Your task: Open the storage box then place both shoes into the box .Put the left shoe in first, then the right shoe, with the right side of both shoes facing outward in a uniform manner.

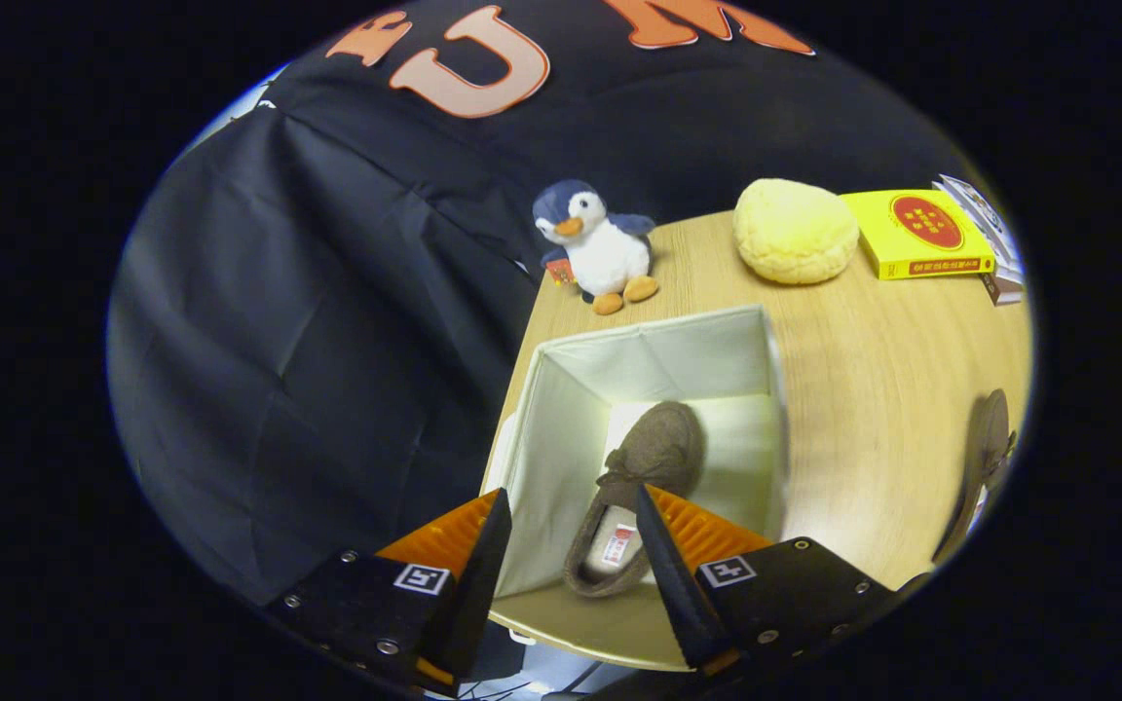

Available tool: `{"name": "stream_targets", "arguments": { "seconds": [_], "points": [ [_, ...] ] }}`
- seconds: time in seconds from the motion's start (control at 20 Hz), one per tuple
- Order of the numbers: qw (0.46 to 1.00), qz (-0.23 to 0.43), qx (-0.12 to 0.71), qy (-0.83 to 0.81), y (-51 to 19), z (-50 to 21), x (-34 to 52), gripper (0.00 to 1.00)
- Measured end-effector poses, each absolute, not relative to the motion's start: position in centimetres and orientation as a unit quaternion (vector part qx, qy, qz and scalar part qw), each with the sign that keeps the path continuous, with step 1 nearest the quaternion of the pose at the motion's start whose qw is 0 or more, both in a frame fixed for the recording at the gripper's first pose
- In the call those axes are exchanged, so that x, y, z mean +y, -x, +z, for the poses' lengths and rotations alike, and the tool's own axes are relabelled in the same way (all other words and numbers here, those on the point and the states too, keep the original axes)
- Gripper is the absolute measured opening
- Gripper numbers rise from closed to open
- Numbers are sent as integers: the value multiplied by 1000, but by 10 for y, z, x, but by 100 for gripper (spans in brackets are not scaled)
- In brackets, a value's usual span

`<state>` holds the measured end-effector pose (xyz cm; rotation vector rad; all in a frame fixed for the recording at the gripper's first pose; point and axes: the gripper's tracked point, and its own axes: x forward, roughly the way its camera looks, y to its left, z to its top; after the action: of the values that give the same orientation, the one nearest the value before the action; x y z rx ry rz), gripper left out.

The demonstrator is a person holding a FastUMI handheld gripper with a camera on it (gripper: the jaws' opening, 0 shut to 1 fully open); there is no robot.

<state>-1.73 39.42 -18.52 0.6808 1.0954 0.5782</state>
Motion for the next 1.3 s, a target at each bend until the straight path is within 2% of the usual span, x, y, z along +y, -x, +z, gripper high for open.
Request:
{"name": "stream_targets", "arguments": {
  "seconds": [0.1,0.2,0.4,0.6,1.0,1.3],
  "points": [
    [775,277,477,-309,20,-173,364,85],
    [791,287,451,-297,23,-167,336,87],
    [827,275,411,-268,29,-171,265,97],
    [855,234,408,-220,45,-210,185,98],
    [852,147,467,-186,80,-316,55,99],
    [835,146,507,-155,103,-380,21,98]
  ]
}}
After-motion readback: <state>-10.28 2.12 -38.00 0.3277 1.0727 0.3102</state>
